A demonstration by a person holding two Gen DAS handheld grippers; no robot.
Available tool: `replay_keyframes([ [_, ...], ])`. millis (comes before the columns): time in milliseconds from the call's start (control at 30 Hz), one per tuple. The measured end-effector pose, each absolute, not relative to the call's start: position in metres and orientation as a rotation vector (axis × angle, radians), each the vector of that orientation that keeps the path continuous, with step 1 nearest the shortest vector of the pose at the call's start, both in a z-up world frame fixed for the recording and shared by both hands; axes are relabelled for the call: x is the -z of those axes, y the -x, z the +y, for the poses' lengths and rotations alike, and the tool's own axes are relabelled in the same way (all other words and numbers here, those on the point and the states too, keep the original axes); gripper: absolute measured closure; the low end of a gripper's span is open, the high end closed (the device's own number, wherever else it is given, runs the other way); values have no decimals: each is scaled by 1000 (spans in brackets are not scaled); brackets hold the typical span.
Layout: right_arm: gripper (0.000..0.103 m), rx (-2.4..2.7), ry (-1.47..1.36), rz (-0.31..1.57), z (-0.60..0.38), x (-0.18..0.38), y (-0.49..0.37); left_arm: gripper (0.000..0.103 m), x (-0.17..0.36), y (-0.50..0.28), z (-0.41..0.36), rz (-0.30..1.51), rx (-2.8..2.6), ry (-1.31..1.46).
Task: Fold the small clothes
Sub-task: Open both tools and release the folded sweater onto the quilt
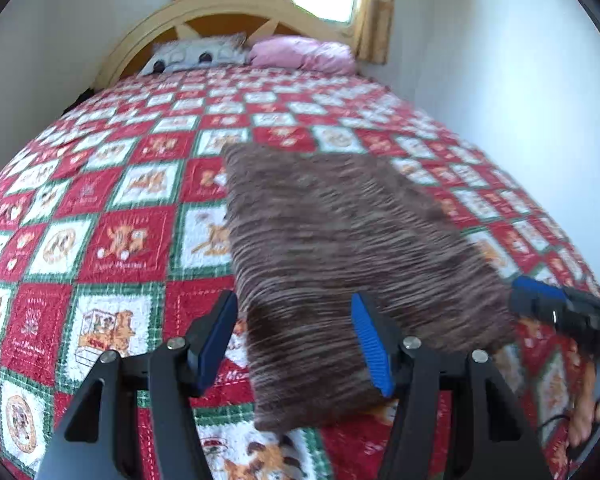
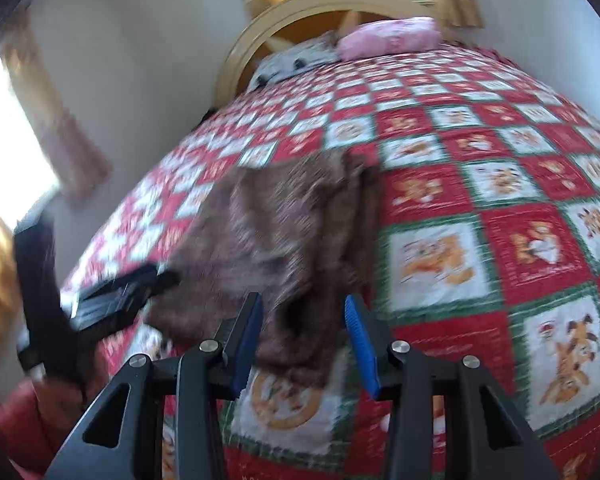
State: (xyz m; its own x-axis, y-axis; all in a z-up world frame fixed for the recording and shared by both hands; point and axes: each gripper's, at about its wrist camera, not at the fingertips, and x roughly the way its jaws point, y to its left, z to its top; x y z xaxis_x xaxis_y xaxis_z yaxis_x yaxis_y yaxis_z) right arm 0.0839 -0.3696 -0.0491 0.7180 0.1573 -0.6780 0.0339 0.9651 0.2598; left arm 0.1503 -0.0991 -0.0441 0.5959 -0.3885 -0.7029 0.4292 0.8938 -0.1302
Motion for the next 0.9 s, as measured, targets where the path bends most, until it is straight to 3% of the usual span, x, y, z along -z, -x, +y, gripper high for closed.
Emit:
replay_keyframes([
  [33, 61, -47, -237, 797, -365, 58, -87, 41, 49, -152, -100, 816, 471, -63],
  [67, 71, -26, -225, 822, -364, 64, -90, 41, 55, -152, -101, 827, 468, -73],
  [100, 92, -17, -223, 846, -364, 70, -93, 41, 59, -150, -100, 839, 466, -79],
  [367, 94, -4, -322, 826, -369, 79, -63, 33, 55, -150, -91, 833, 495, -54],
  [433, 94, 0, -319, 827, -368, 81, -58, 25, 60, -153, -90, 838, 480, -62],
  [533, 93, -24, -386, 835, -377, 80, -57, 23, 71, -158, -89, 889, 487, -44],
  [667, 79, -9, -390, 848, -390, 61, -58, 23, 62, -162, -77, 898, 506, -18],
  [767, 66, 38, -340, 740, -400, 28, -62, 23, 44, -167, -68, 841, 480, 4],
  [800, 53, 48, -326, 714, -401, 20, -68, 23, 38, -169, -69, 817, 472, 7],
  [900, 51, 18, -286, 666, -396, 3, -104, 23, 23, -186, -82, 768, 447, -11],
])
